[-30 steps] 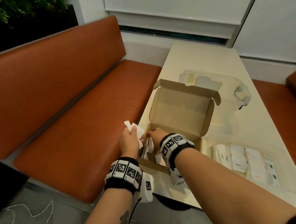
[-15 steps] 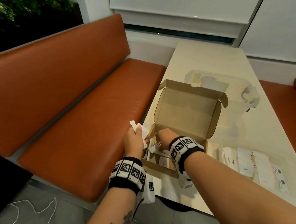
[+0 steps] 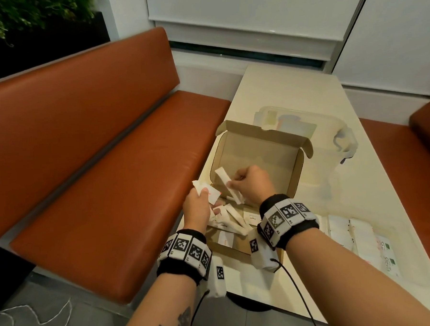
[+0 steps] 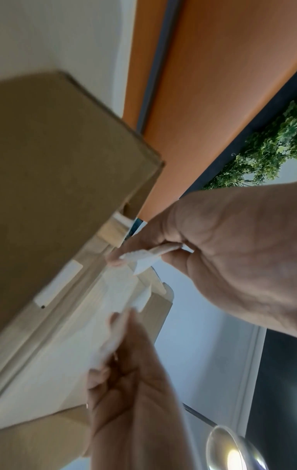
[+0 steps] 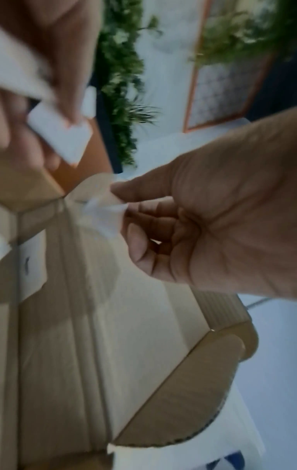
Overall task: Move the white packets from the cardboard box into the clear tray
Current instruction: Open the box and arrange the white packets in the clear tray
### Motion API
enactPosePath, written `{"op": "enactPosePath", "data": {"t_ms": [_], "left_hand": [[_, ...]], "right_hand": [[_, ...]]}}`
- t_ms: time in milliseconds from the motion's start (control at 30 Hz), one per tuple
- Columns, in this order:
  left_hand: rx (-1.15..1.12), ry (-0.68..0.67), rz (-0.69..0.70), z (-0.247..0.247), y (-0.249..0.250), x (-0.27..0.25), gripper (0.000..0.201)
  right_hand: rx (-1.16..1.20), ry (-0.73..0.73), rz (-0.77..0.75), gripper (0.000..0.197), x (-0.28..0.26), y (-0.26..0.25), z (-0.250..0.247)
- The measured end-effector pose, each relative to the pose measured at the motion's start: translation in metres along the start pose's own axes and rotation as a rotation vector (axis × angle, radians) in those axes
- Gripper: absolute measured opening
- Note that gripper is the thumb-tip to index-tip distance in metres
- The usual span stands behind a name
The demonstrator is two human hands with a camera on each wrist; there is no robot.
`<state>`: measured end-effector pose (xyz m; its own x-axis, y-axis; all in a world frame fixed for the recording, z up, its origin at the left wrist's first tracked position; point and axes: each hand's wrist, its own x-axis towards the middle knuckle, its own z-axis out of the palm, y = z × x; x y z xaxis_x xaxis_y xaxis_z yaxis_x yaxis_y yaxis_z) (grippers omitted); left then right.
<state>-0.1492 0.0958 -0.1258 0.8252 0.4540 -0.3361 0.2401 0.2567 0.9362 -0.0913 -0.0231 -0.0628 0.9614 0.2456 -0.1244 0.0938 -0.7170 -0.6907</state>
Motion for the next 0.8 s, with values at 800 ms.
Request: {"op": "enactPosePath", "data": {"t_ms": [800], "left_hand": [[-0.129, -0.11, -0.028, 0.018, -0.002, -0.002, 0.022]], "right_hand": [[0.178, -0.084, 0.016, 0.007, -0.004, 0.007, 0.003]]}}
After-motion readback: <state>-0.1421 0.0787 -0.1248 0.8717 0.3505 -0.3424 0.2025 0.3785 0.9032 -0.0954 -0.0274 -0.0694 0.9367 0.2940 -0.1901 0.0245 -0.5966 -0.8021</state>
